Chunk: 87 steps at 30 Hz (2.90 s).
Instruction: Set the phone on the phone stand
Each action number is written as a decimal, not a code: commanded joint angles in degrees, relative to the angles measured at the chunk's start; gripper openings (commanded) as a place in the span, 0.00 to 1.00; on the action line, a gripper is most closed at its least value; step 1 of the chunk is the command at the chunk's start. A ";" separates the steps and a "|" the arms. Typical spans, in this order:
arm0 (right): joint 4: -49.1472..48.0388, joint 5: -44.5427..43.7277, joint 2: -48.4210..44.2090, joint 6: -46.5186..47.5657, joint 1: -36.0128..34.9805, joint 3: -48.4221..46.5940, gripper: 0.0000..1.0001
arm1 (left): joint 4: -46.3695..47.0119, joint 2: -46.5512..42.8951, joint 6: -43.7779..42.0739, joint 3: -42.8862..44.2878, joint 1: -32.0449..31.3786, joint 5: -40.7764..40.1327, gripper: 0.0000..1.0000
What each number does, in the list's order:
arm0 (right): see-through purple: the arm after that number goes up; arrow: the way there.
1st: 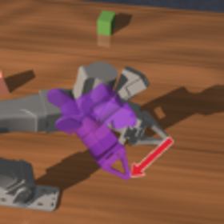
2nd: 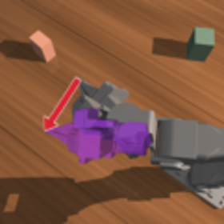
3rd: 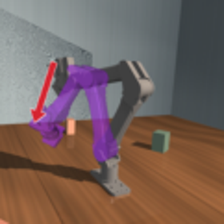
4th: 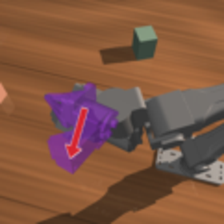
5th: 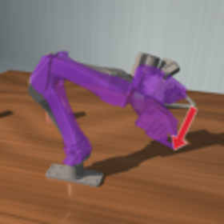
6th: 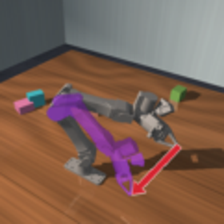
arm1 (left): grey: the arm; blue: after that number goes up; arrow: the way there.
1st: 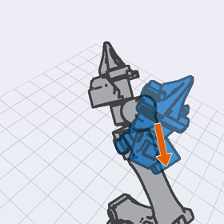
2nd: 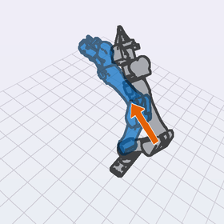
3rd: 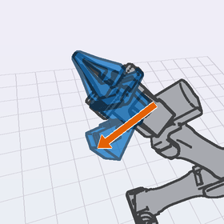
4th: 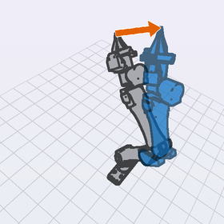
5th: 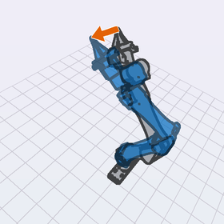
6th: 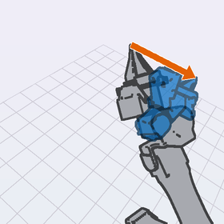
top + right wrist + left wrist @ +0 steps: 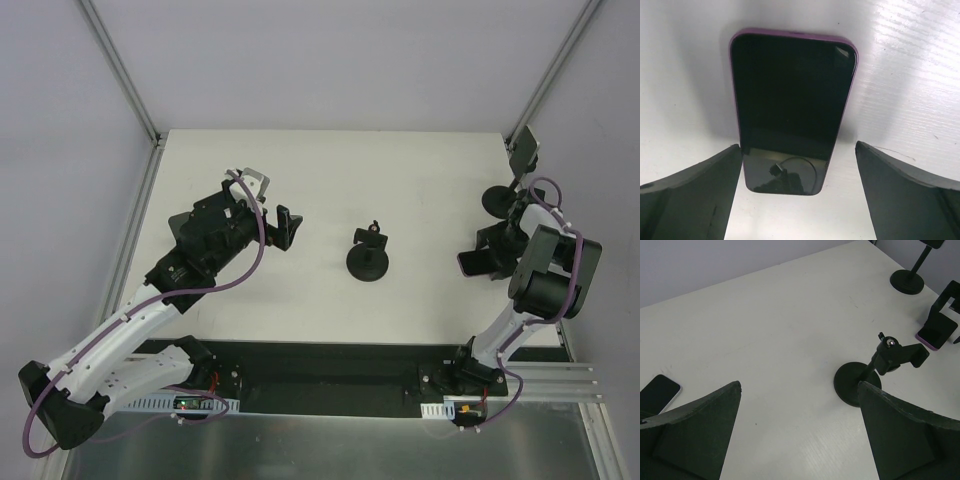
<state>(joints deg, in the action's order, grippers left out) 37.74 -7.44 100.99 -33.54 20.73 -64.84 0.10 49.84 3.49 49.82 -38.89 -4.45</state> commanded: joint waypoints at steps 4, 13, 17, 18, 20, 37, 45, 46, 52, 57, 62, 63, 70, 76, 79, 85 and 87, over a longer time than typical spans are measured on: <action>4.36 1.03 3.42 -6.27 -0.25 -0.82 0.97 | 1.40 -1.68 0.47 1.94 0.40 0.32 0.99; 5.94 -0.99 3.95 -8.82 -0.52 -1.60 0.91 | 1.40 -1.77 0.47 1.94 0.40 0.14 0.99; 5.25 -0.56 3.52 -8.21 -0.52 -1.26 0.79 | 1.40 -1.77 0.38 1.94 0.31 -0.30 0.99; 4.63 -0.21 3.34 -7.95 -0.52 -0.56 0.73 | 1.48 -1.68 0.38 1.86 0.40 -0.47 0.99; 3.84 0.85 2.11 -8.12 -0.43 0.76 0.68 | 1.40 -1.51 0.38 1.94 0.40 -0.56 0.99; -13.20 9.09 -14.57 0.12 -1.04 16.31 0.01 | 1.40 -1.24 -0.32 1.68 0.31 -1.70 0.99; -19.72 7.79 -28.99 9.62 -7.01 22.64 0.01 | 1.22 -0.01 -0.76 2.21 0.40 0.23 0.99; -19.98 5.71 -32.49 10.50 -8.59 23.09 0.01 | 1.22 0.25 -0.85 2.21 0.40 0.49 0.99; -21.21 4.10 -46.04 17.01 -15.61 25.11 0.01 | 0.17 2.18 -1.20 3.79 0.40 7.84 0.99; -20.43 3.67 -57.10 23.33 -23.44 22.83 0.01 | -3.43 5.96 -1.29 7.74 0.40 17.18 0.99; -18.40 1.73 -64.15 26.24 -34.51 18.36 0.01 | -4.32 9.73 2.83 11.25 0.40 25.71 0.99; -17.88 2.16 -65.12 26.85 -36.01 17.56 0.01 | -4.40 10.62 4.15 12.22 0.40 27.98 0.99; -14.01 2.35 -63.99 35.19 -53.23 8.60 0.01 | -5.99 17.48 23.98 22.33 0.66 41.69 0.96; -12.77 -3.27 -58.99 41.00 -70.37 4.82 0.01 | -6.60 18.80 30.44 25.85 0.66 47.85 0.96; -12.86 -8.27 -54.33 43.38 -78.81 3.15 0.01 | -6.69 17.66 30.44 23.57 0.49 48.13 0.95; -17.86 -13.92 -46.86 44.70 -89.80 2.44 0.01 | -8.09 14.42 29.39 16.11 -0.13 48.48 0.87; -19.63 -15.05 -45.10 44.96 -92.34 2.26 0.01 | -8.89 13.09 29.21 12.42 -0.22 47.87 0.86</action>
<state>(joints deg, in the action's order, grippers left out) 26.30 -17.08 54.83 9.23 -67.72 -59.48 -7.20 66.59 32.27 66.83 -38.94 41.80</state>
